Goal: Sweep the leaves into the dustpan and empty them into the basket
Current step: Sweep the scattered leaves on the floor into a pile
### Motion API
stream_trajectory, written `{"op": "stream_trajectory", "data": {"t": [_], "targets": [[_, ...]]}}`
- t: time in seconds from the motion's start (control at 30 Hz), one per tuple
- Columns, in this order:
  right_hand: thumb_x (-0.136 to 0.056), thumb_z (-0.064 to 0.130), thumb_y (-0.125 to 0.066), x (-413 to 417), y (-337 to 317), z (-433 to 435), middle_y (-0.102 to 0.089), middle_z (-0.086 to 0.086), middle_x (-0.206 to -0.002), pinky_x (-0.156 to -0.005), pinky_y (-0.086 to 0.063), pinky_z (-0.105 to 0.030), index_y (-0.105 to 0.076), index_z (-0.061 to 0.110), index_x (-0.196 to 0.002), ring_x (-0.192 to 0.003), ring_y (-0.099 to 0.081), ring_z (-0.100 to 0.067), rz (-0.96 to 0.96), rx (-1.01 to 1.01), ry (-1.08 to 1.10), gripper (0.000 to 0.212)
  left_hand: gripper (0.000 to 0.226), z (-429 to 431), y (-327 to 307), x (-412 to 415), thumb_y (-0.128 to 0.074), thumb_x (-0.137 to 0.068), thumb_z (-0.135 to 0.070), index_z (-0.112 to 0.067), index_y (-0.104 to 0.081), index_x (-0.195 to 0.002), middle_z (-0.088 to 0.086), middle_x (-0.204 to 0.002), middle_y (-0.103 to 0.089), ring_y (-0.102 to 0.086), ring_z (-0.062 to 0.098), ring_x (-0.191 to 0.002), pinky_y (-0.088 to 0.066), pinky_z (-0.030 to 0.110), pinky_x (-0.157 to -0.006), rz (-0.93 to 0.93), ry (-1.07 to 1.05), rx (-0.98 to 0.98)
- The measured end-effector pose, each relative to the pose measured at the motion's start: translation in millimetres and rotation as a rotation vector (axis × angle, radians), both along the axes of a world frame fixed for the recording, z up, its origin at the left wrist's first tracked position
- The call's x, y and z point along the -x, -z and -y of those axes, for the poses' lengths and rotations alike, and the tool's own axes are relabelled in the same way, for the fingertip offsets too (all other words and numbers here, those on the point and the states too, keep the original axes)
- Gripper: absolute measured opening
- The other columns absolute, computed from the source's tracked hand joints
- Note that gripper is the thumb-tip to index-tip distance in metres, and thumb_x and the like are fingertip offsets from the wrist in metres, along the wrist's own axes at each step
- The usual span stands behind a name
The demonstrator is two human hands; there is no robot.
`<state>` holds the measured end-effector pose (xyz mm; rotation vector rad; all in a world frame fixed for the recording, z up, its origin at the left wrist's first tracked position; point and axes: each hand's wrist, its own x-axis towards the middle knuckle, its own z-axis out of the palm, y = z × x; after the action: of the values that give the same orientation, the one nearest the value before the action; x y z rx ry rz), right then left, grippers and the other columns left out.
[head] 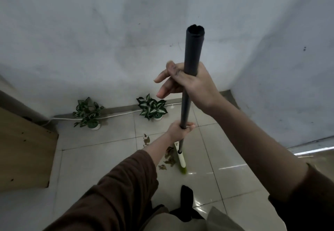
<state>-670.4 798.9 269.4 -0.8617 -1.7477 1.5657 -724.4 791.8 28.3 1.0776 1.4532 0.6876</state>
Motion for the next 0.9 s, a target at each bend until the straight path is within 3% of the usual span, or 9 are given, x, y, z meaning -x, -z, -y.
{"op": "stream_trajectory", "data": {"t": [0.2,0.33,0.43,0.57,0.67,0.77,0.9], "targets": [[-0.103,0.023,-0.043,41.7,-4.4,24.8,-0.070,-0.025,-0.072,-0.063,-0.059,-0.030,-0.069,-0.003,-0.089,-0.064,-0.069,-0.034,-0.042,0.016,-0.111,0.039,0.030,29.3,3.5,56.1,-0.063,-0.090,-0.033,-0.015,-0.068,-0.113,-0.002,-0.120,-0.066,-0.057,0.008,-0.109,-0.038,0.021,-0.099,-0.104,0.039,0.011],[-0.104,0.024,-0.041,66.1,-7.4,39.4,-0.070,-0.026,-0.074,-0.063,-0.057,-0.033,-0.068,-0.004,-0.091,-0.063,-0.069,-0.033,-0.040,0.020,-0.172,0.040,0.033,50.3,6.8,85.7,-0.064,-0.089,-0.034,-0.015,-0.068,-0.114,-0.009,-0.111,-0.062,-0.052,0.003,-0.104,-0.037,0.021,-0.094,-0.086,-0.049,0.019],[-0.104,0.026,-0.040,79.6,-13.5,44.8,-0.071,-0.026,-0.076,-0.067,-0.054,-0.042,-0.069,-0.002,-0.090,-0.066,-0.070,-0.036,-0.001,-0.028,-0.200,0.043,0.025,57.9,6.9,95.2,-0.064,-0.088,-0.033,-0.013,-0.070,-0.103,-0.001,-0.100,-0.063,-0.058,0.014,-0.099,-0.044,0.032,-0.096,-0.051,-0.147,-0.022],[-0.104,0.028,-0.040,94.9,-23.6,46.0,-0.072,-0.023,-0.076,-0.063,-0.055,-0.038,-0.070,0.000,-0.090,-0.065,-0.071,-0.036,0.008,-0.085,-0.233,0.043,0.012,53.9,0.1,108.2,-0.061,-0.090,-0.035,-0.024,-0.064,-0.085,-0.004,-0.091,-0.056,-0.051,0.011,-0.088,-0.040,0.027,-0.083,-0.042,-0.123,-0.106],[-0.103,0.028,-0.042,107.9,-25.1,44.5,-0.072,-0.024,-0.075,-0.062,-0.056,-0.039,-0.070,0.000,-0.090,-0.065,-0.070,-0.037,0.022,-0.100,-0.268,0.042,0.017,46.2,-5.3,119.8,-0.063,-0.089,-0.033,-0.019,-0.068,-0.097,-0.004,-0.098,-0.060,-0.054,0.010,-0.099,-0.040,0.027,-0.093,-0.015,-0.121,-0.113],[-0.104,0.025,-0.043,123.7,-15.5,45.0,-0.070,-0.026,-0.074,-0.067,-0.057,-0.050,-0.070,-0.002,-0.090,-0.065,-0.068,-0.039,0.074,-0.093,-0.304,0.041,0.028,41.1,-4.3,134.5,-0.064,-0.089,-0.027,-0.008,-0.069,-0.109,0.001,-0.115,-0.067,-0.056,0.012,-0.116,-0.037,0.022,-0.098,-0.027,-0.125,-0.116],[-0.103,0.018,-0.045,144.2,2.6,51.4,-0.067,-0.031,-0.073,-0.065,-0.058,-0.038,-0.067,-0.012,-0.092,-0.064,-0.066,-0.037,0.121,-0.062,-0.357,0.039,0.030,45.0,1.2,153.5,-0.064,-0.090,-0.028,-0.010,-0.067,-0.114,0.004,-0.117,-0.065,-0.055,0.016,-0.116,-0.038,0.025,-0.102,-0.030,-0.183,-0.062]]}}
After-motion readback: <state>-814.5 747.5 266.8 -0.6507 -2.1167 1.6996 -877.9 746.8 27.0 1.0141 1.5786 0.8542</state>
